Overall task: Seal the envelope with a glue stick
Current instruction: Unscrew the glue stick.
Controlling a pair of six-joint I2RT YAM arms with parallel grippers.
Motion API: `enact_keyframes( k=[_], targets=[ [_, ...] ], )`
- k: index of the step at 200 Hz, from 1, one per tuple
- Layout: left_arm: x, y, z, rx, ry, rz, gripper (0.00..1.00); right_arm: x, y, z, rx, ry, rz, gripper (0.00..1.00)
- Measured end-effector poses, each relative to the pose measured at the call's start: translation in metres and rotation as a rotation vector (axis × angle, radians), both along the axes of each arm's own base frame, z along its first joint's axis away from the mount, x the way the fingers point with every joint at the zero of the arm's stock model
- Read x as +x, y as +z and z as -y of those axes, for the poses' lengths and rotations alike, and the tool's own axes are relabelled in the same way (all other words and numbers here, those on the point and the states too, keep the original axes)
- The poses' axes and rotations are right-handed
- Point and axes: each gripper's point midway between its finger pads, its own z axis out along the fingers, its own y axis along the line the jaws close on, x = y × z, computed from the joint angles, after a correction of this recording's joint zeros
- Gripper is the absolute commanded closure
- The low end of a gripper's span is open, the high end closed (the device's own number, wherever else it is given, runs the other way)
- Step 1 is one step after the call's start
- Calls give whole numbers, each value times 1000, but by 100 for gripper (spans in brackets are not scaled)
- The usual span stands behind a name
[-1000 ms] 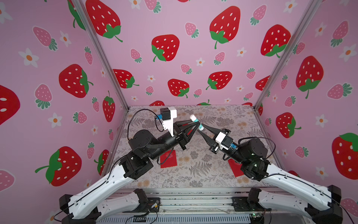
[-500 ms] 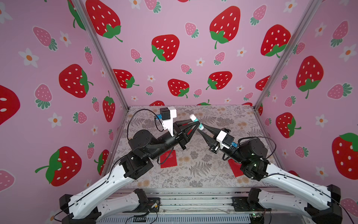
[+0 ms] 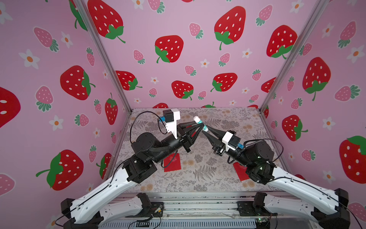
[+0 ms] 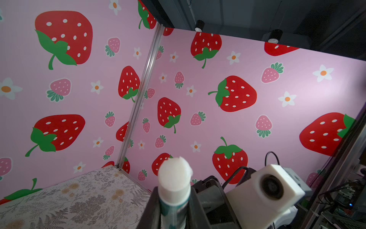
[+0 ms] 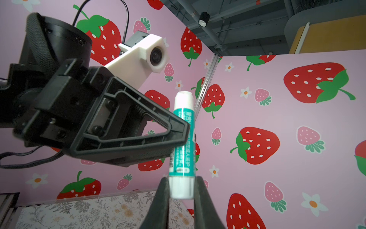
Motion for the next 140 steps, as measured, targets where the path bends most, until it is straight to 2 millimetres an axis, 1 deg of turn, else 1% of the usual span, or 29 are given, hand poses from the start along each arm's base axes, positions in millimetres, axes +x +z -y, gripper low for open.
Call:
enact_keyframes(
  k=[22,35,43,56,68,81,101,118,140],
  targets=[
    [-2,-1,3,34,-14,48,100,0,-2,1,-1,12,-42,99],
    [-9,-2,7,77,-47,101,100,-6,-4,5,-6,42,-76,100],
    [-16,-2,10,101,-80,134,100,-12,-3,8,-7,75,-91,100],
    [-33,2,16,139,-165,206,100,-30,0,14,-6,158,-109,100],
    [-56,6,20,174,-275,287,100,-49,4,19,-4,250,-122,100],
    [-82,9,23,208,-407,375,100,-74,7,23,-12,380,-130,100],
    [-117,6,25,256,-618,480,100,-108,5,25,-50,573,-149,100],
    [-138,0,24,282,-763,533,100,-131,-2,24,-100,729,-188,100],
    [-154,-10,22,290,-908,558,100,-150,-13,21,-167,875,-258,100]
  ],
)
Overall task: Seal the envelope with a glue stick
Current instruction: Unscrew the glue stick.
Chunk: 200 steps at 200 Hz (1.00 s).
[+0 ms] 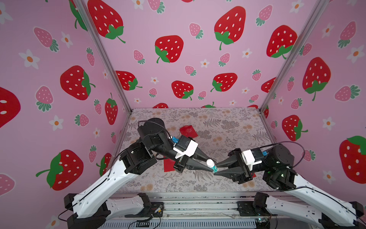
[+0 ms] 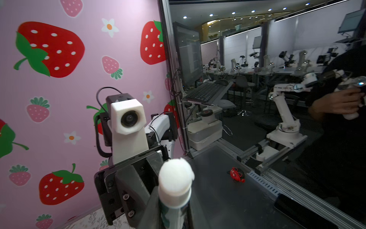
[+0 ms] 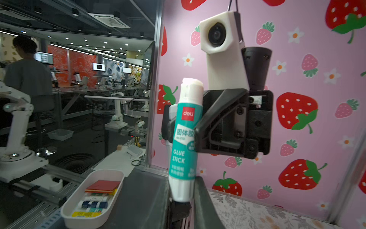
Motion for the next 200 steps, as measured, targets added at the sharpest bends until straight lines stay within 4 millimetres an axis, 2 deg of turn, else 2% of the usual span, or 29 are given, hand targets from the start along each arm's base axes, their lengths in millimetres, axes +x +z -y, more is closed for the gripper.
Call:
enact_keyframes(
  k=[23,49,59,71,84,104,126,153,177,200],
  targets=[
    [-8,-7,-1,29,-94,-8,100,-9,-8,-1,-51,77,-40,100],
    [-8,-10,0,38,-90,-10,100,-11,-11,0,-68,91,-52,100],
    [-5,-9,0,33,-60,-7,100,-9,-9,1,-62,70,-49,83],
    [0,-8,1,20,4,-1,100,-3,-7,3,-48,21,-47,74],
    [9,-9,1,4,96,-7,100,9,-7,7,-16,-82,-36,55],
    [27,-10,-2,-30,255,-37,100,32,-8,21,70,-281,-12,42],
    [64,-7,-1,-75,476,-133,100,58,-5,34,167,-481,28,39],
    [108,-12,2,-109,679,-296,100,93,-7,30,192,-673,78,38],
    [132,-21,5,-113,772,-421,100,118,-11,21,186,-797,133,38],
    [142,-20,1,-139,817,-494,100,136,-21,8,153,-871,191,38]
  ],
)
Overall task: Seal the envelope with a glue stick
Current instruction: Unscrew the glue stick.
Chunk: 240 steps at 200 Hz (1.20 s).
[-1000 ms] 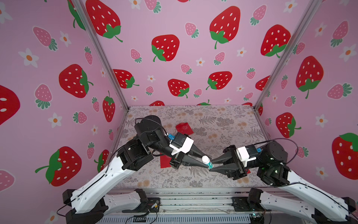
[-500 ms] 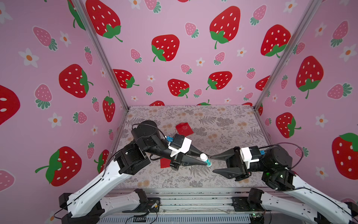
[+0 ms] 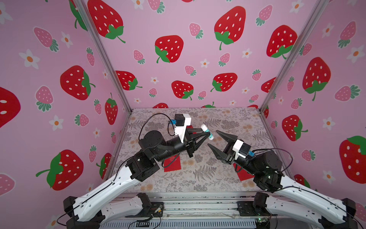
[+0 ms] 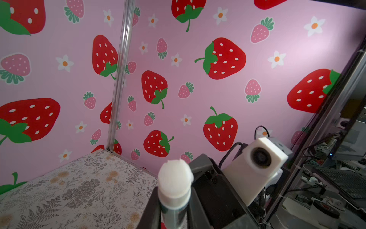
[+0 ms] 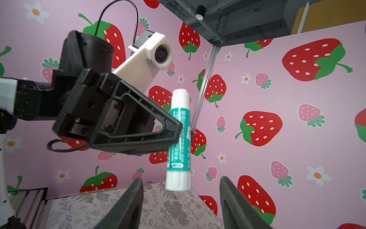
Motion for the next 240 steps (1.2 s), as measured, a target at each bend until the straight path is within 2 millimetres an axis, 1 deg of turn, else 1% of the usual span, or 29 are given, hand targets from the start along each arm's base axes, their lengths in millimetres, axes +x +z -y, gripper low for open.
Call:
enact_keyframes(
  k=[21,49,77,93,97,112,138,160,227,240],
  targets=[
    [5,6,-5,-41,27,-32,100,10,-2,-8,-23,-45,33,40],
    [7,14,-10,-87,41,-57,100,15,10,-14,-5,-73,88,44],
    [10,18,-12,-114,47,-79,100,14,21,-18,12,-70,133,47],
    [12,18,-14,-124,49,-98,100,13,27,-21,19,-67,156,47],
    [13,18,-14,-126,50,-101,100,13,28,-22,21,-66,161,50],
    [15,19,-15,-137,52,-114,100,13,32,-25,25,-63,178,54],
    [17,21,-16,-157,52,-127,100,14,33,-30,25,-62,196,59],
    [19,21,-16,-169,48,-142,100,16,34,-33,29,-65,210,61],
    [21,25,-17,-205,41,-177,100,16,42,-34,60,-86,259,69],
    [22,25,-17,-210,40,-181,100,17,45,-34,64,-90,267,72]
  ],
)
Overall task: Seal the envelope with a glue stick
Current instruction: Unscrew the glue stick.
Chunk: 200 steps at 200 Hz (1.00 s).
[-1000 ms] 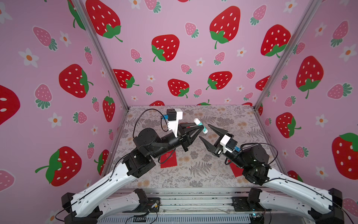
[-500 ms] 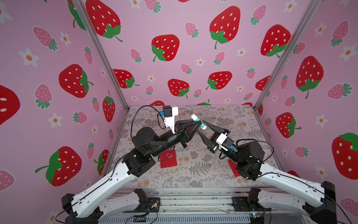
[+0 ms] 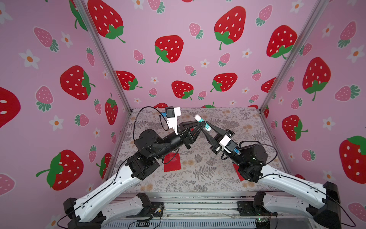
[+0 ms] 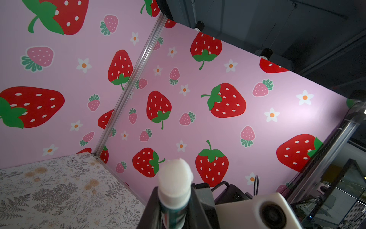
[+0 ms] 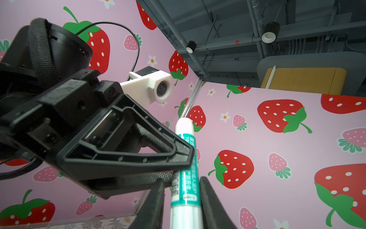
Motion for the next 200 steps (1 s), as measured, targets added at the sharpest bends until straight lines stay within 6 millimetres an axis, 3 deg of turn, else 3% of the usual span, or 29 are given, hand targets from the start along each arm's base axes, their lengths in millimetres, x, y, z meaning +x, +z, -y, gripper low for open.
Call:
enact_keyframes(
  k=[41,69,122,129,134,154,178,200],
  targets=[
    [0,1,0,-27,-9,-9,100,1,6,0,11,-13,25,77],
    [1,1,0,-36,-14,-21,100,1,8,-1,17,-20,39,71],
    [4,1,1,-49,-17,-43,100,4,7,-1,16,-40,45,96],
    [4,1,1,-49,-16,-44,96,5,7,-1,15,-41,44,97],
    [4,1,1,-48,-16,-45,86,5,7,0,15,-42,43,97],
    [6,-2,0,-38,-4,-49,66,7,5,0,10,-54,31,98],
    [11,-16,1,16,20,-74,53,14,1,3,-11,-88,-2,100],
    [16,-31,-1,84,60,-90,50,29,-6,14,-41,-144,-60,100]
  ],
)
